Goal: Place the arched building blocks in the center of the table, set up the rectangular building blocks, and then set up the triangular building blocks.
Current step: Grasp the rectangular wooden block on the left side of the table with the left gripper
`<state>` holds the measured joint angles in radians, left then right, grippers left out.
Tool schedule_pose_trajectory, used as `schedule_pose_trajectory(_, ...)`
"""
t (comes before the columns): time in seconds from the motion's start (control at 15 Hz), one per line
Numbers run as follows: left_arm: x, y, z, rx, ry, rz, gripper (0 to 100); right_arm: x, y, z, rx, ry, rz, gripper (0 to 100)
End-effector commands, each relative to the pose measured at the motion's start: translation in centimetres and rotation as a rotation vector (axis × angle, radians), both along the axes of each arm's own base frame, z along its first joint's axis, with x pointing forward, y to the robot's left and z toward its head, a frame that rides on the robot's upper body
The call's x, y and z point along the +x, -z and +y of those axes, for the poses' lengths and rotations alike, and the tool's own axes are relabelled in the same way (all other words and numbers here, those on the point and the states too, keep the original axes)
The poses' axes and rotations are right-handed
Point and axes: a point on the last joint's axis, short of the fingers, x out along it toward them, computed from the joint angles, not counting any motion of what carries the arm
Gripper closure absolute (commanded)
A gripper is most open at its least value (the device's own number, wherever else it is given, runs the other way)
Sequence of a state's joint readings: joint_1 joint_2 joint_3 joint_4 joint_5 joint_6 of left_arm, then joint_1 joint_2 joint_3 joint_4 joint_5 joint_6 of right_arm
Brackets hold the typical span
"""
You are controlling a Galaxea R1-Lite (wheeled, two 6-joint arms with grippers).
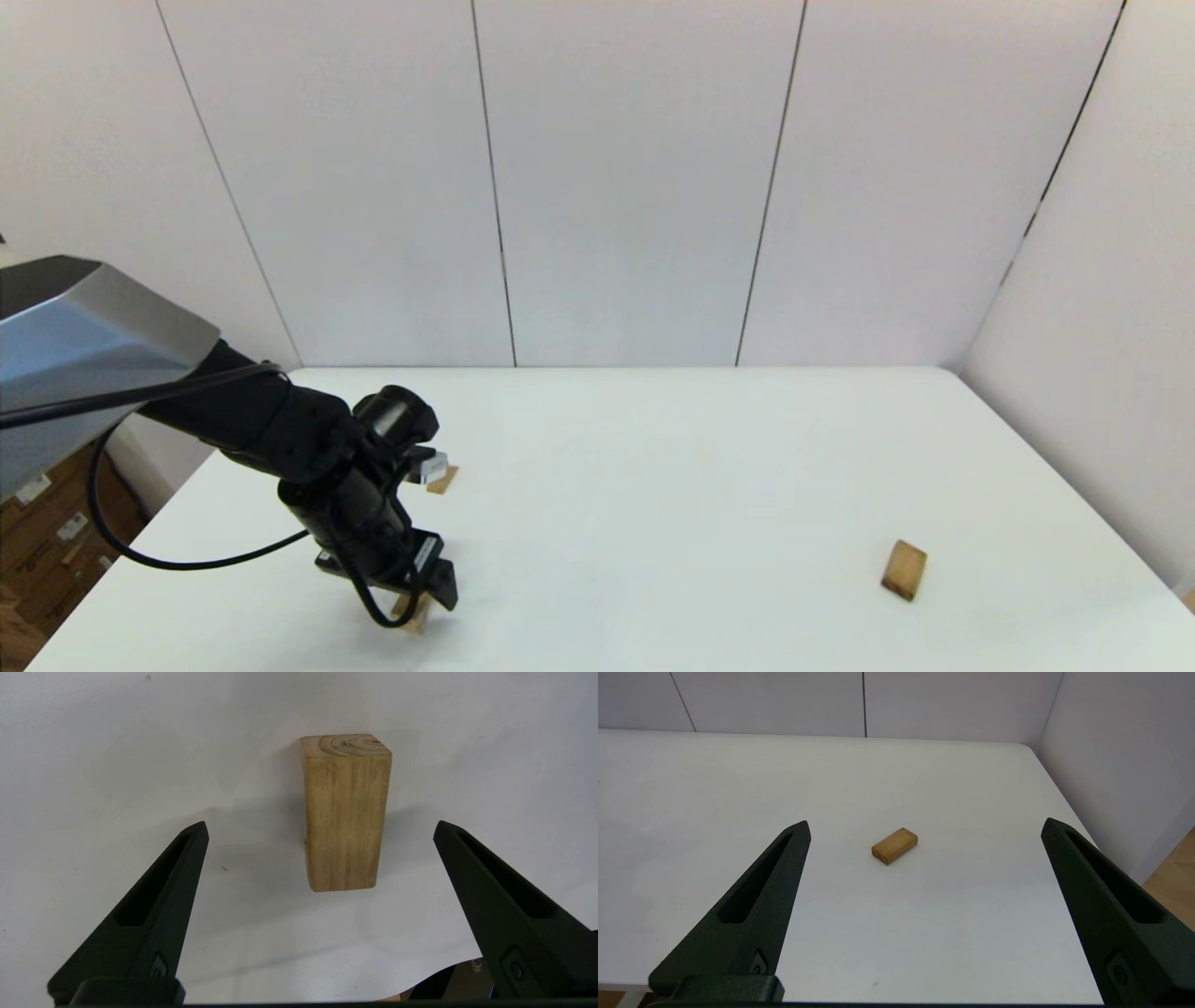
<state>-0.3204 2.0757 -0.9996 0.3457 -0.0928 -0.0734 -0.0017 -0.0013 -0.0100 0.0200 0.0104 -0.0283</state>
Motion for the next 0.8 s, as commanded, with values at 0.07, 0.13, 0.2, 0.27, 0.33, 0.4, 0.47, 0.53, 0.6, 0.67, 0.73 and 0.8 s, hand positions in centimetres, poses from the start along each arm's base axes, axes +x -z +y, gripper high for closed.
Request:
schedule_pose_trajectory(0.07,0.05,0.53,-0.02,0.006,-0.002,0.016,0,0.00,0.02,0.00,-0.001,0.000,0.000,0)
schedule_pose_trajectory(0.13,0.06,0.58,-0.01,0.011,-0.002,0.016,0,0.00,0.02,0.00,-0.001,0.000,0.000,0)
schedule_pose_trajectory(0.2,0.06,0.58,0.00,0.015,-0.003,0.015,0,-0.01,-0.02,0.00,-0.001,0.000,-0.001,0)
schedule_pose_trajectory(0.27,0.07,0.63,0.01,0.020,-0.004,0.015,0,0.00,0.02,0.00,-0.001,0.000,0.000,0)
schedule_pose_trajectory(0.33,0.08,0.67,0.00,0.020,-0.004,0.016,0,0.00,0.02,0.00,-0.001,0.000,0.000,0)
schedule_pose_trajectory(0.4,0.08,0.67,0.00,0.020,-0.004,0.016,100,-0.01,-0.02,0.00,-0.001,0.000,-0.001,0)
schedule_pose_trajectory(0.47,0.08,0.67,0.00,0.020,-0.004,0.016,100,0.00,0.02,0.00,-0.001,0.000,0.000,0)
schedule_pose_trajectory(0.53,0.08,0.72,0.01,0.022,-0.004,0.017,100,0.00,0.02,0.00,-0.001,0.000,0.000,0)
schedule_pose_trajectory(0.6,0.12,0.86,0.01,0.029,-0.005,0.018,100,0.00,0.02,0.00,-0.001,0.000,0.000,0)
schedule_pose_trajectory(0.67,0.15,1.10,0.02,0.041,-0.007,0.022,100,-0.01,-0.02,0.00,-0.001,0.000,-0.001,0)
schedule_pose_trajectory(0.73,0.17,1.25,0.03,0.049,-0.008,0.025,100,-0.01,-0.02,0.00,-0.001,0.000,-0.001,0)
schedule_pose_trajectory(0.8,0.20,1.25,0.02,0.049,-0.008,0.021,100,0.00,0.02,0.00,-0.001,0.000,0.000,0)
